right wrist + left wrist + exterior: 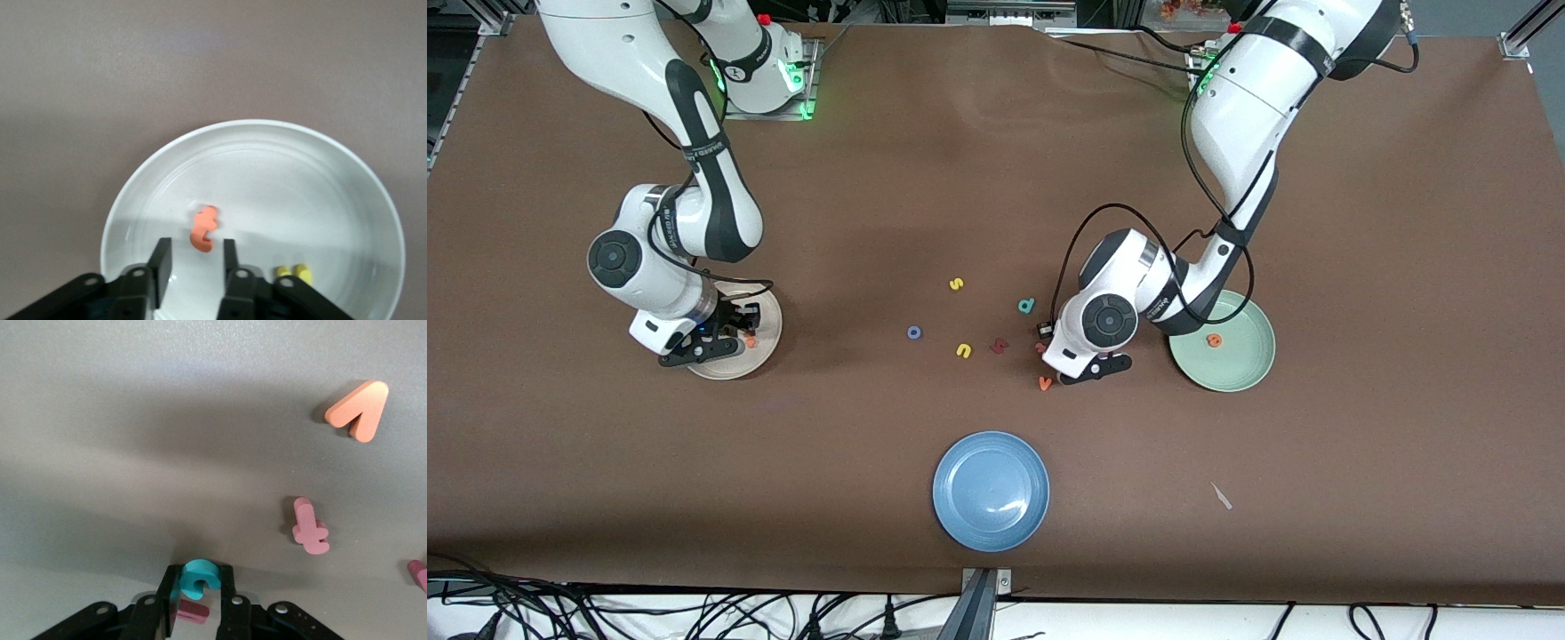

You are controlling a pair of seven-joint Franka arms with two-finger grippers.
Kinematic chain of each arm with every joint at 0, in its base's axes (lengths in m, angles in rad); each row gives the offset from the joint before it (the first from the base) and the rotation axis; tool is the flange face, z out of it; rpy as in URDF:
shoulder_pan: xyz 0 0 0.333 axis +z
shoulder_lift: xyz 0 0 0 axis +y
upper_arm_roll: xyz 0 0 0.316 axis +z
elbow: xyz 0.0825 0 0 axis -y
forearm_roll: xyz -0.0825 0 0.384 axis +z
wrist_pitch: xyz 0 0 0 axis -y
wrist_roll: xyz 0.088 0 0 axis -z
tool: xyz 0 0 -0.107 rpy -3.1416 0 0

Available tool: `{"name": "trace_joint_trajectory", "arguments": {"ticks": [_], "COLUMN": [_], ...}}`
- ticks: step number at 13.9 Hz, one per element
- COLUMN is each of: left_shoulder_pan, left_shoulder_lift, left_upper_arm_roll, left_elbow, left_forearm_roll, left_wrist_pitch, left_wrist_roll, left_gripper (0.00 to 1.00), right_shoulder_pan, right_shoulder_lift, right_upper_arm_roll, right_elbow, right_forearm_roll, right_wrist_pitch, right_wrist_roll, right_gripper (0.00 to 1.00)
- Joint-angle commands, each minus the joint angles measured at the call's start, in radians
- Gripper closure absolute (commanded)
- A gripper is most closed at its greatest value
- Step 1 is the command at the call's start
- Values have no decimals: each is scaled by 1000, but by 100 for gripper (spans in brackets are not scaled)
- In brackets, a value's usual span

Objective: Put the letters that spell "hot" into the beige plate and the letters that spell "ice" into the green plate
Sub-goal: 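Drop the c on the green plate while the right gripper reaches the blue o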

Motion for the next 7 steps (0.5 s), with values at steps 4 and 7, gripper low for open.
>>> {"name": "trace_joint_trajectory", "arguments": {"ticks": [4, 7], "left_shoulder_pan": [31, 63], "left_shoulder_lift": [-32, -49], "left_upper_arm_roll": [-1, 5], "left_elbow": [64, 154], "left_forearm_roll": [14, 14], "left_wrist_pitch": [-84, -231], "left_wrist_roll": [18, 133], "left_gripper": [87, 87], "right_shoulder_pan": [70, 176], "right_shoulder_lift": [-15, 60], "right_upper_arm_roll": [161, 158], "right_elbow": [58, 147], "right_forearm_roll": [20, 17], "right_wrist_pitch": [-18, -13], "right_wrist_roll": [559, 736], "right_gripper": [0, 0]}}
